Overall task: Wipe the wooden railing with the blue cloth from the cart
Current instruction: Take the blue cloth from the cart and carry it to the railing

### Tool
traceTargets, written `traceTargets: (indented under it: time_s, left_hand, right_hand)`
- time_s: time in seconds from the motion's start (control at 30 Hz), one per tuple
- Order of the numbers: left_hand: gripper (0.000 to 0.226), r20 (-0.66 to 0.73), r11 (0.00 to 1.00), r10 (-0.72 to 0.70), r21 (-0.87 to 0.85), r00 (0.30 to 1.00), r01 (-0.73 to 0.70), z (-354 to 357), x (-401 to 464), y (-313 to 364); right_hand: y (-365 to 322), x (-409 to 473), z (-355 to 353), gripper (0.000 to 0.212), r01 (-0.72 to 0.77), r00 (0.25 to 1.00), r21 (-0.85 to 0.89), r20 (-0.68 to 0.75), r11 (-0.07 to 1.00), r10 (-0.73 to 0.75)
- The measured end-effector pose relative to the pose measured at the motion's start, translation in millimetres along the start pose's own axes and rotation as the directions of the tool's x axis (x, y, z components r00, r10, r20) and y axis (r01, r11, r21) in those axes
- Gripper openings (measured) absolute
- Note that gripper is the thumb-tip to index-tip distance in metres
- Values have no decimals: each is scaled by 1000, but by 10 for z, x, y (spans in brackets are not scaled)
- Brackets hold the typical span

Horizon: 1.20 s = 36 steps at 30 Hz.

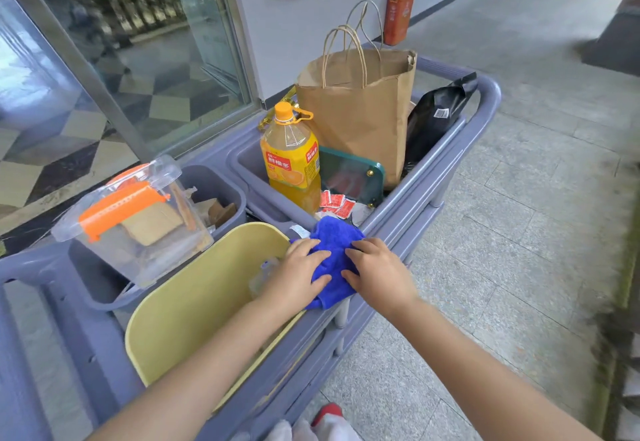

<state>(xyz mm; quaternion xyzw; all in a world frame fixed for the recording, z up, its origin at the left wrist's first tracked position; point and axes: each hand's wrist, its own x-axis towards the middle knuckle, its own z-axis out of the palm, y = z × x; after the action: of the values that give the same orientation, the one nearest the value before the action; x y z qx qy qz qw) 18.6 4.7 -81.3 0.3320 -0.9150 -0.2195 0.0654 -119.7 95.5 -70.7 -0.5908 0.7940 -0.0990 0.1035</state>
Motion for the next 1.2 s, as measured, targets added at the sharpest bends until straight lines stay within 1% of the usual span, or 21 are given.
traceTargets:
  time_s: [0.1, 0.2, 0.27, 0.3, 0.37, 0.43, 0.57, 0.63, 0.73, 0.87, 0.97, 1.03, 1.1, 1.2]
  left_hand:
    - [38, 8, 1000, 26, 7, 1000, -27, -61, -3, 22]
    - [31, 90, 999, 47, 17, 995, -48, -160, -7, 44]
    - [27, 147, 996, 71, 51, 987, -79, -246, 21, 83]
    - [25, 166, 993, 81, 68, 983, -93, -293, 38, 112]
    - [22, 168, 991, 98, 69, 981, -111, -386, 85, 183]
    - [21, 127, 993, 113, 30, 985, -118, -481, 135, 259]
    - [23, 23, 985, 174, -28, 985, -173, -667, 339, 445]
    - [22, 27, 974, 223, -39, 974, -222, -752, 486, 610]
    - [20, 79, 945, 325, -53, 942, -321, -842, 724, 984]
    - [18, 129, 879, 476, -109, 870, -465, -879, 985, 1646]
    - [18, 201, 803, 596, -162, 777, -574, -795, 1096, 2223]
    - [19, 232, 752, 659, -223, 715, -621, -677, 1088, 2628]
    - [18, 245, 686, 727, -303, 641, -662, -532, 1006, 3021]
    - [16, 279, 552, 834, -411, 477, -726, -289, 796, 3637]
  right_hand:
    - [5, -44, 18, 33, 16, 1000, 61, -27, 998, -15]
    - [80, -68, -23, 29, 67, 998, 106, -12, 992, -66]
    - [137, -67, -46, 23, 76, 997, 109, -31, 991, -73]
    - [160, -67, -60, 21, 65, 997, 124, -47, 990, -60]
    - [195, -65, -110, 21, 26, 998, 210, -63, 977, -13]
    - [231, -60, -198, 19, 4, 997, 287, -75, 958, 19]
    - [385, -61, -562, 12, -65, 987, 373, -111, 926, 114]
    - [489, -113, -795, 9, -93, 980, 392, -129, 915, 155]
    - [686, -299, -1150, 8, -170, 955, 394, -159, 903, 249]
    - [988, -753, -1619, 9, -283, 900, 384, -211, 879, 381]
    - [1192, -1238, -1931, 10, -387, 826, 372, -267, 844, 496]
    - [1298, -1624, -2091, 10, -461, 747, 388, -316, 798, 585]
    - [1354, -2053, -2198, 11, -535, 651, 401, -364, 743, 666]
    - [1375, -2745, -2273, 10, -639, 479, 440, -414, 631, 774]
